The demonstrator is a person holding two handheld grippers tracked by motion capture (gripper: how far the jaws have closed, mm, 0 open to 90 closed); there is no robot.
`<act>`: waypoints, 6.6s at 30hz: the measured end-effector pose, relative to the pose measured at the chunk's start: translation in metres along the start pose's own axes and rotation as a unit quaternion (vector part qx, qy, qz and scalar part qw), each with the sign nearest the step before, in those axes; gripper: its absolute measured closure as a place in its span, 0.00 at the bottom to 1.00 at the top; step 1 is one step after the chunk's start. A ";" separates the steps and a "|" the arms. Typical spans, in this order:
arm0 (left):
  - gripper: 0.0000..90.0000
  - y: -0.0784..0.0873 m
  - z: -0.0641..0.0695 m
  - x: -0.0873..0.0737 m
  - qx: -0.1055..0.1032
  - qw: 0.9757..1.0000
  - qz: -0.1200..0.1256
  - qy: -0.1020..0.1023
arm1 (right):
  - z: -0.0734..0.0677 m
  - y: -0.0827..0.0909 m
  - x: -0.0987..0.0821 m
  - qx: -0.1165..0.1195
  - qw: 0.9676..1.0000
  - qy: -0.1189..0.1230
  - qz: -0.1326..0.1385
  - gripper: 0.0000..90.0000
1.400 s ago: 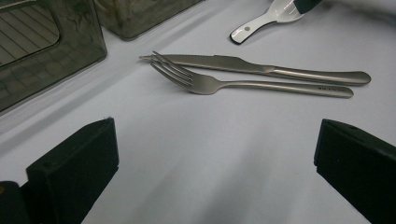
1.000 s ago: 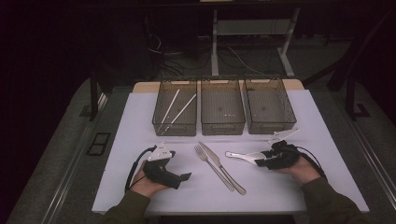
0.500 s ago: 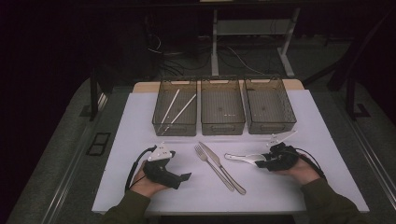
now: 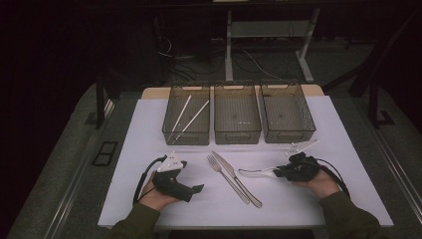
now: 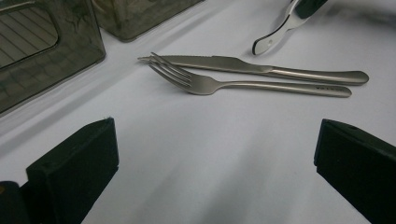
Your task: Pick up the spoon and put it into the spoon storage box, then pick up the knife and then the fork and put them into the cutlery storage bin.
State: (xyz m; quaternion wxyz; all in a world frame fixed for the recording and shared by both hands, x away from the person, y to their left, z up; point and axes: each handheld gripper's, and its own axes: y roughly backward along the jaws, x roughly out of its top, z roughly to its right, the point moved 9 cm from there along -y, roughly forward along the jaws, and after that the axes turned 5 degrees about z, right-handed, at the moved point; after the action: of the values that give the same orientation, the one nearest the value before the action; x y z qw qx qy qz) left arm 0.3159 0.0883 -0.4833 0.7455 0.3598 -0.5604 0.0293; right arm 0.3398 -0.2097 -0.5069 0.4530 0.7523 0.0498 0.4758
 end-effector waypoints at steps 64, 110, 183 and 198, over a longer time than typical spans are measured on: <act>0.00 0.002 0.007 0.006 -0.018 0.999 0.027 -0.013 | 0.028 0.052 0.084 -0.041 0.989 -0.035 0.141 0.91; 0.00 0.002 0.008 0.006 -0.020 0.999 0.026 -0.016 | 0.057 -0.025 0.155 -0.085 0.990 -0.032 0.109 0.91; 0.00 0.004 0.007 0.003 -0.013 1.000 0.025 -0.013 | -0.052 0.021 0.044 0.052 0.993 0.002 0.108 0.82; 0.00 0.003 0.007 0.004 -0.014 0.999 0.024 -0.015 | -0.096 0.009 0.011 0.090 0.993 0.035 0.068 1.00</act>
State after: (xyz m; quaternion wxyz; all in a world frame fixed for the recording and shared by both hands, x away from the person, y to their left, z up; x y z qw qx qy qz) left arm 0.3096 0.0853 -0.4777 0.7407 0.3363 -0.5805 0.0342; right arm 0.2691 -0.1484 -0.4793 0.3479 0.7745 0.0569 0.5252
